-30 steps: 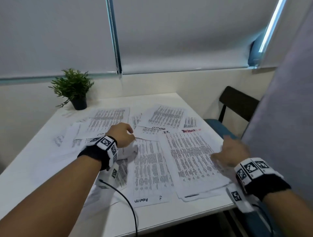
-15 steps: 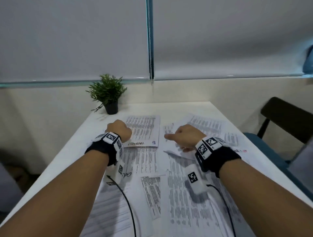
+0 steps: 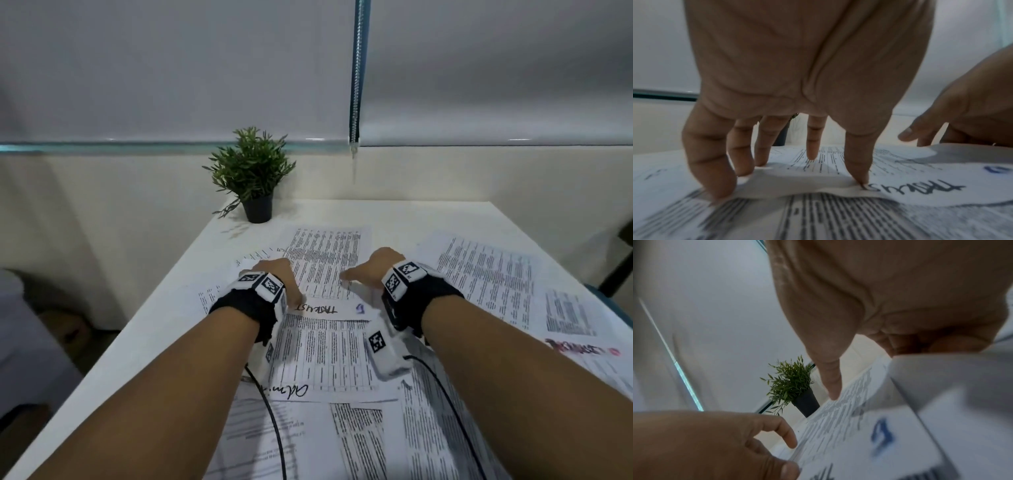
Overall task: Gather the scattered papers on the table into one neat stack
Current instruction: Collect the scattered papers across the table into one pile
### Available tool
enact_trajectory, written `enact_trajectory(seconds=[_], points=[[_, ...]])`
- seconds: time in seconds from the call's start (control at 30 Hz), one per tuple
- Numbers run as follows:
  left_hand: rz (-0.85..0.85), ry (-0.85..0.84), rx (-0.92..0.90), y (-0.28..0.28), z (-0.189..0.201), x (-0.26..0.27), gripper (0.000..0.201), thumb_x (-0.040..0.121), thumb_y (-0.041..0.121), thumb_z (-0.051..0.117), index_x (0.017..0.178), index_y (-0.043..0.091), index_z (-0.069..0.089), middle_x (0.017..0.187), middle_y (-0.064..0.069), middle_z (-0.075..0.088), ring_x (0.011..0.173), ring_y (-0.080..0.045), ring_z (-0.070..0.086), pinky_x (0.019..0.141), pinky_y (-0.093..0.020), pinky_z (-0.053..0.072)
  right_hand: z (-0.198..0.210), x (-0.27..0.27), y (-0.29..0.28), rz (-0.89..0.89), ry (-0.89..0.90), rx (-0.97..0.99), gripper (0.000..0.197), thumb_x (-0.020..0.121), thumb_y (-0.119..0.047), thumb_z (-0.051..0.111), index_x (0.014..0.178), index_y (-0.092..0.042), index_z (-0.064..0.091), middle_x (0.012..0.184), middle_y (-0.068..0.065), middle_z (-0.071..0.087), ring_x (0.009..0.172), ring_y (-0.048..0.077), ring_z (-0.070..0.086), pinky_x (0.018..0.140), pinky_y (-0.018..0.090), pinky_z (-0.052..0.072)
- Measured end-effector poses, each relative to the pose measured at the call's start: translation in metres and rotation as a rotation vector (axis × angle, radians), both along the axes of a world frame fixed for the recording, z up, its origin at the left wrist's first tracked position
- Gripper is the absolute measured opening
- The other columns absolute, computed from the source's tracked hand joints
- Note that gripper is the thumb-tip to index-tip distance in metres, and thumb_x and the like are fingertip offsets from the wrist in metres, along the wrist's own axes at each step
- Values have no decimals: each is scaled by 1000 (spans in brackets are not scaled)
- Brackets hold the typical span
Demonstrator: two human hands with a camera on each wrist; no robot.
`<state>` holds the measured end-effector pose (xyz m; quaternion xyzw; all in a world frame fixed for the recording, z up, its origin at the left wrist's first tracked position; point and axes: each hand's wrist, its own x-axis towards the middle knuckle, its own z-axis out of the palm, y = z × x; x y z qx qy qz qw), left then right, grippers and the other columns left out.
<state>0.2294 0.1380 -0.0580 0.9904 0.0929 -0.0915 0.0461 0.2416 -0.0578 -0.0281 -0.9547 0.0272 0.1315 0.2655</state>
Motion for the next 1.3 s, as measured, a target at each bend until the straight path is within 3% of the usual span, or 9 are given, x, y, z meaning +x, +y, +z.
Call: enact_trajectory(seconds=[0.2, 0.37, 0.57, 0.67, 0.8, 0.9, 1.07, 1.2, 1.3], points=[[93, -10, -112, 12, 4, -16, 81, 64, 54, 74, 134, 27, 44, 125, -5, 60, 112, -30, 58, 95, -40, 50, 6, -1, 5, -95, -43, 227, 29, 81, -22, 85, 89, 1, 70, 88, 11, 69, 83, 21, 66, 77, 28, 54], [226, -226, -369, 26, 40, -42, 95, 82, 69, 50, 159, 25, 17, 150, -19, 48, 136, -41, 45, 114, -48, 33, 23, -32, 0, -128, -185, 674, 29, 77, -8, 76, 80, 14, 57, 65, 18, 57, 52, 19, 52, 49, 23, 39], [196, -416, -785, 21, 100, -99, 76, 99, 65, 32, 159, 20, 21, 162, -9, 34, 146, -36, 36, 118, -44, 29, 70, -100, -41, -39, -330, 1054, 29, 88, 11, 62, 100, -10, 78, 109, 18, 79, 105, 40, 75, 96, 55, 57], [75, -408, -952, 0, 118, -130, 58, 95, 70, 37, 126, 25, 57, 126, -5, 65, 117, -32, 65, 102, -49, 48, 88, -135, -81, -26, -365, 1133, 34, 92, 17, 56, 116, -2, 72, 114, 18, 78, 109, 38, 74, 97, 52, 57], [-45, -248, -1243, -43, 122, -160, 39, 99, 45, 57, 115, 11, 67, 109, -19, 73, 87, -29, 70, 81, -40, 58, 92, -172, -136, -80, -350, 1170, 42, 91, 23, 51, 117, -4, 69, 109, 15, 80, 100, 30, 78, 82, 40, 63], [-115, -180, -1303, -85, 114, -172, 9, 96, 19, 67, 106, 18, 67, 87, -4, 75, 77, -21, 66, 68, -32, 55, 92, -201, -177, -181, -317, 1111, 40, 91, 23, 50, 114, -4, 68, 102, 13, 80, 78, 21, 79, 62, 29, 62], [-153, -1, -1288, -153, 91, -178, 64, 84, -18, 64, 135, 15, 45, 86, -23, 65, 66, -27, 60, 59, -32, 52, 68, -238, -238, -335, -383, 617, 23, 91, -31, 71, 111, -20, 75, 95, 11, 81, 89, 37, 77, 85, 56, 63], [-171, 171, -1177, -200, 73, -187, 107, 65, 6, 82, 146, 44, 23, 103, -28, 62, 73, -31, 59, 72, -43, 51, 58, -252, -270, -415, -332, 448, 9, 89, -25, 78, 96, -20, 75, 92, 14, 81, 93, 44, 76, 86, 57, 62], [-161, 98, -1040, -227, 63, -186, 103, 83, 31, 76, 156, 43, 5, 138, -28, 52, 101, -39, 66, 90, -52, 56, 51, -251, -285, -415, -248, 389, 18, 81, -16, 84, 90, -21, 69, 93, 17, 81, 97, 46, 74, 84, 63, 60]])
